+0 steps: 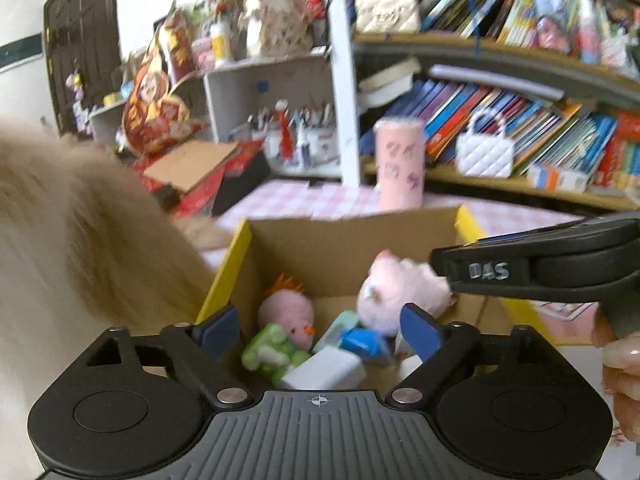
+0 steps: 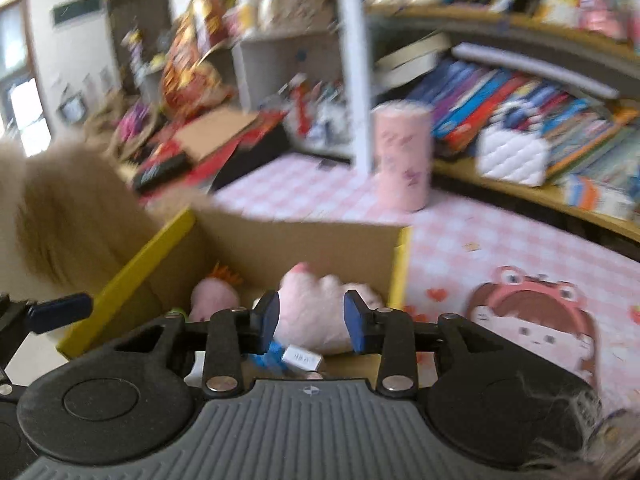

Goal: Organize objects

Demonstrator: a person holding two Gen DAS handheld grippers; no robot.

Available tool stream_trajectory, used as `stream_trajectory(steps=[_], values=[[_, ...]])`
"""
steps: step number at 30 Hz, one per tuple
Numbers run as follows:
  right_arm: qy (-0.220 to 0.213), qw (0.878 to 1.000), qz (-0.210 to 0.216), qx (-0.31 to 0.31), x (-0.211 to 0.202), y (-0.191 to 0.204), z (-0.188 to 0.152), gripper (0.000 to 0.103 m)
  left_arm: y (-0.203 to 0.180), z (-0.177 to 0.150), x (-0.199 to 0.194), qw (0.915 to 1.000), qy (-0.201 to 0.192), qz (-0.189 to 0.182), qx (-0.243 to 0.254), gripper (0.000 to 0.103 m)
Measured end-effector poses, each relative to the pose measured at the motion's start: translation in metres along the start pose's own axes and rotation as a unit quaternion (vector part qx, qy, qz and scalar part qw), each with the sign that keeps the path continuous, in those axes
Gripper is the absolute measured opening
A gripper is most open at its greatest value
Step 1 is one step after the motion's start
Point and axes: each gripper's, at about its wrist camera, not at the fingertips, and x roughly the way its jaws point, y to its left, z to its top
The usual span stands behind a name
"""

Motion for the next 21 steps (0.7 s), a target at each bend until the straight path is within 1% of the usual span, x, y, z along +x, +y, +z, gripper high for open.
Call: stream_trajectory(steps=[2,5,7,9,13,16,18,21], values=[[-0.025,0.999,-0.025,0.019,-0.026,-0.005,-0.003,0.038,-0.002,0.003,-0.013,0.9998,-0.016,-0.010,0.005,0.097],[-0.058,0.994,-0.082,0.034,-0.061,-0.010,-0.016,0.045,-0.006,0.003,-0.030,0.9993,-0.032,-0.020,0.009,0.101],[-0.069,0.989,-0.121,0.043,-0.082,-0.012,-0.029,0.046,-0.010,0.000,-0.040,0.9989,-0.034,-0.028,0.015,0.103],[-0.074,0.985,-0.150,0.051,-0.101,-0.013,-0.043,0.047,-0.014,-0.006,-0.050,0.9987,-0.031,-0.034,0.022,0.103],[-0.068,0.971,-0.220,0.071,-0.131,-0.010,-0.080,0.057,-0.017,-0.023,-0.065,0.9986,-0.012,-0.042,0.031,0.103],[-0.052,0.960,-0.259,0.090,-0.146,-0.005,-0.112,0.058,-0.018,-0.041,-0.079,0.9983,-0.004,-0.050,0.028,0.103],[-0.044,0.955,-0.276,0.098,-0.155,0.003,-0.135,0.058,-0.020,-0.055,-0.089,0.9982,0.001,-0.053,0.028,0.103],[-0.026,0.954,-0.283,0.100,-0.164,0.015,-0.159,0.058,-0.023,-0.072,-0.101,0.9978,0.005,-0.055,0.035,0.103]])
